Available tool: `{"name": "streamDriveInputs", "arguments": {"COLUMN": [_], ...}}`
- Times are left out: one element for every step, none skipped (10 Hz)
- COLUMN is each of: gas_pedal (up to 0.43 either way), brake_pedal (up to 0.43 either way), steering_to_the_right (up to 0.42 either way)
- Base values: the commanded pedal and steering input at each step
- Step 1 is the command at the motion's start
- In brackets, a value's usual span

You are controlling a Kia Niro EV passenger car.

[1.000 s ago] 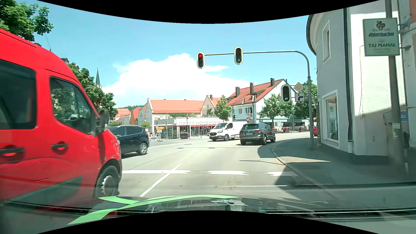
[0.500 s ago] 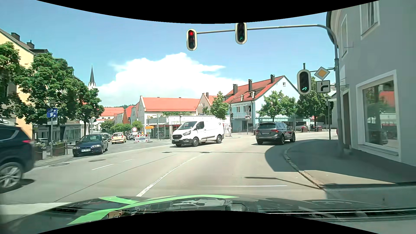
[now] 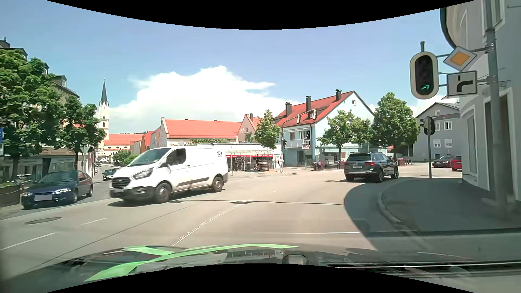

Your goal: Follow the waypoints while adhering to traffic rules and regulations

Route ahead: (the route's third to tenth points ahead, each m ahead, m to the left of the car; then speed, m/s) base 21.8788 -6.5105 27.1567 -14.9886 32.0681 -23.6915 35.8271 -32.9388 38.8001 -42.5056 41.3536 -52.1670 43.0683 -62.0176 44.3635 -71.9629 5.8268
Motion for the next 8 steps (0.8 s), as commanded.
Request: {"name": "streamDriveInputs", "arguments": {"gas_pedal": [0.039,0.039,0.039,0.039,0.039,0.039,0.039,0.039], "brake_pedal": [0.000,0.000,0.000,0.000,0.000,0.000,0.000,0.000], "steering_to_the_right": [0.080,0.090,0.095,0.098,0.106,0.118,0.131,0.146]}}
